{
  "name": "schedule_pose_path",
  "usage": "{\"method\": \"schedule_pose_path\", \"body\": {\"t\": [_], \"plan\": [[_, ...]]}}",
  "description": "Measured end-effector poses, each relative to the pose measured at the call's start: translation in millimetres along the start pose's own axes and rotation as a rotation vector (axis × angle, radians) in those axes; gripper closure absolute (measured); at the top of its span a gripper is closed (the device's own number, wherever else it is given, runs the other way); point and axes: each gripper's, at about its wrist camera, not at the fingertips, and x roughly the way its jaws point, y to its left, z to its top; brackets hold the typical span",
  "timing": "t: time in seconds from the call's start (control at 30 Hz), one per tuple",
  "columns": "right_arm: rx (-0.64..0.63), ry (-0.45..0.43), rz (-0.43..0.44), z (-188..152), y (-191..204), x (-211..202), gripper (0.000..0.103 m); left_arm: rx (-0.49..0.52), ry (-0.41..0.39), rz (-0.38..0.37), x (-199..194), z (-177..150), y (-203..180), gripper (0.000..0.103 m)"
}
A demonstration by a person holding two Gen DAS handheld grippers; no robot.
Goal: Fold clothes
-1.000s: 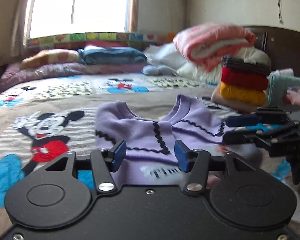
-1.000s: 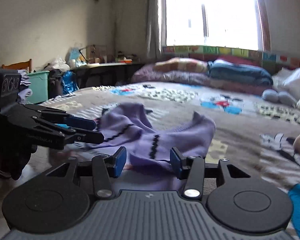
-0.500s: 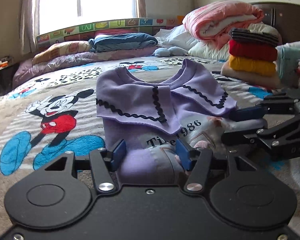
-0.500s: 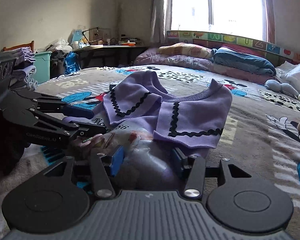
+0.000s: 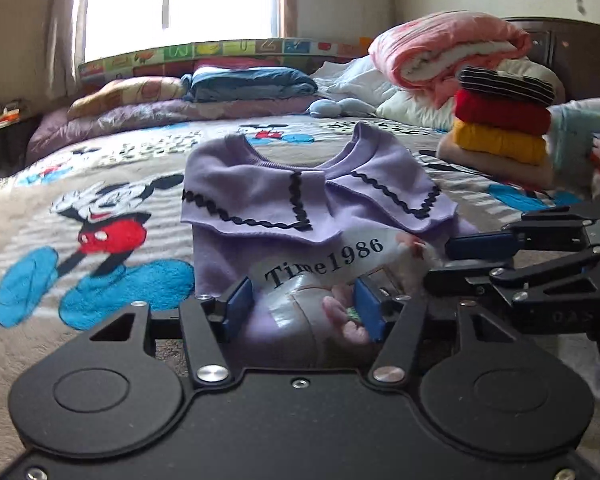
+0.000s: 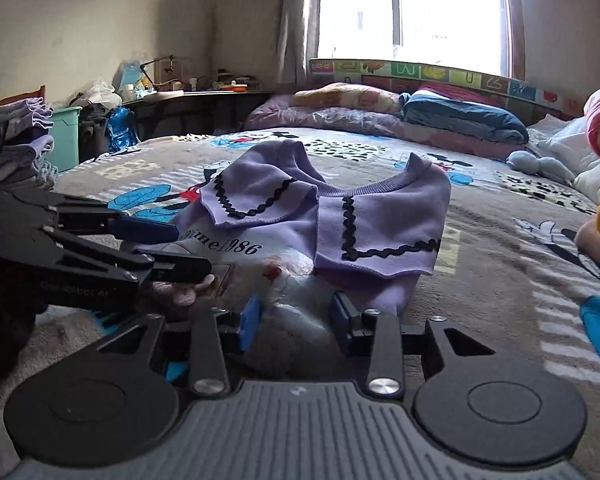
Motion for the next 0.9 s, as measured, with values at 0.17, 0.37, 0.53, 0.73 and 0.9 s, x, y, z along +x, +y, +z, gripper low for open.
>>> {"method": "schedule_pose_path", "body": {"t": [0.17,0.37,0.53,0.73,0.9], "plan": [[-0.005,0.027,0.004,5.0,-0.5,1.5,0.062,-0.003,0.02,-0.01,-10.9,9.1,-1.7,0.043],[-0.053,-0.06,-0.018,20.3,-4.5,-35.5,0.061,0.019,-0.052,-0.004,-28.6,39.4,13.2,0.043],[-0.072,-0.098,-0.055,59.0,-25.2,-9.0,0.049,0.032,-0.106,0.014,-2.6,78.2,18.3,0.043],[-0.024,-0.047,-0.067,89.8,-51.0,54.6,0.049,0.023,-0.037,0.016,58.5,94.9,27.5,0.043],[0.084,0.036,-0.059,76.8,-73.3,96.9,0.049,0.026,0.074,0.015,99.4,84.6,33.9,0.043]]}}
